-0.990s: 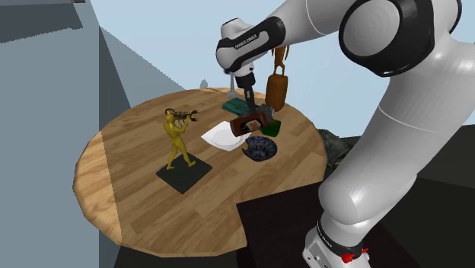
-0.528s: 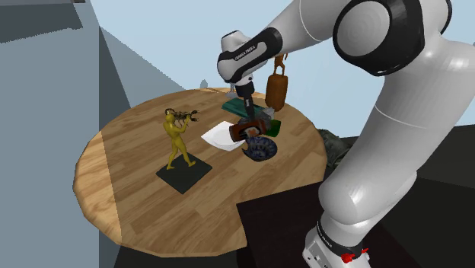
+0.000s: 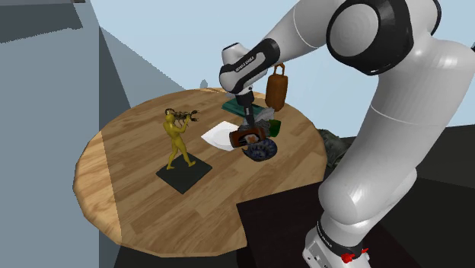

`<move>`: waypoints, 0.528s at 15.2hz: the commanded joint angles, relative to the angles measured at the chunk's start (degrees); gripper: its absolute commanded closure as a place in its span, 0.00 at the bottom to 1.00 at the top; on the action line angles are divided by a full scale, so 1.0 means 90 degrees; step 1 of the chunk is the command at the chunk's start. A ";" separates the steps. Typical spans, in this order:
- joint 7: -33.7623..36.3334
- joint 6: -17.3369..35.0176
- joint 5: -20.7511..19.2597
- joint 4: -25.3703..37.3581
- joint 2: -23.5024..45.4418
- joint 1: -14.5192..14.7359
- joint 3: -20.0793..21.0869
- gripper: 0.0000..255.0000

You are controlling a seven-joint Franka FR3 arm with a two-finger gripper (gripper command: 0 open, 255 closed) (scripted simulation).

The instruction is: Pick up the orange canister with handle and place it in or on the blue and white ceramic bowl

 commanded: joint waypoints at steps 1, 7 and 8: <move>0.0018 0.0051 -0.0009 -0.0026 0.0016 0.0001 0.0001 1.00; 0.0018 0.0051 -0.0009 -0.0026 0.0016 0.0001 0.0001 1.00; 0.0018 0.0050 -0.0009 -0.0025 0.0016 0.0002 0.0001 0.00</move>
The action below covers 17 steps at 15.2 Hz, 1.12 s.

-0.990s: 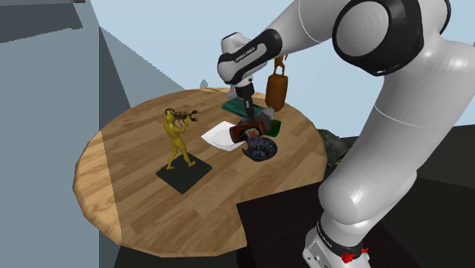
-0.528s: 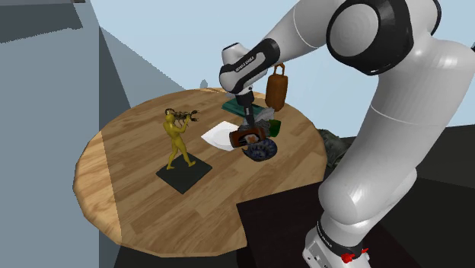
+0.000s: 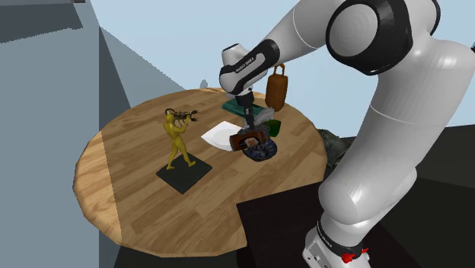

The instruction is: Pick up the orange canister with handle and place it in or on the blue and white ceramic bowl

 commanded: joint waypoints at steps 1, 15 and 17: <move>0.0001 0.0000 0.0000 0.0003 -0.0002 0.0000 0.0000 0.00; -0.0073 -0.0787 0.0129 0.0611 -0.0175 0.0081 0.0081 0.00; -0.0073 -0.0787 0.0129 0.0611 -0.0175 0.0081 0.0081 0.00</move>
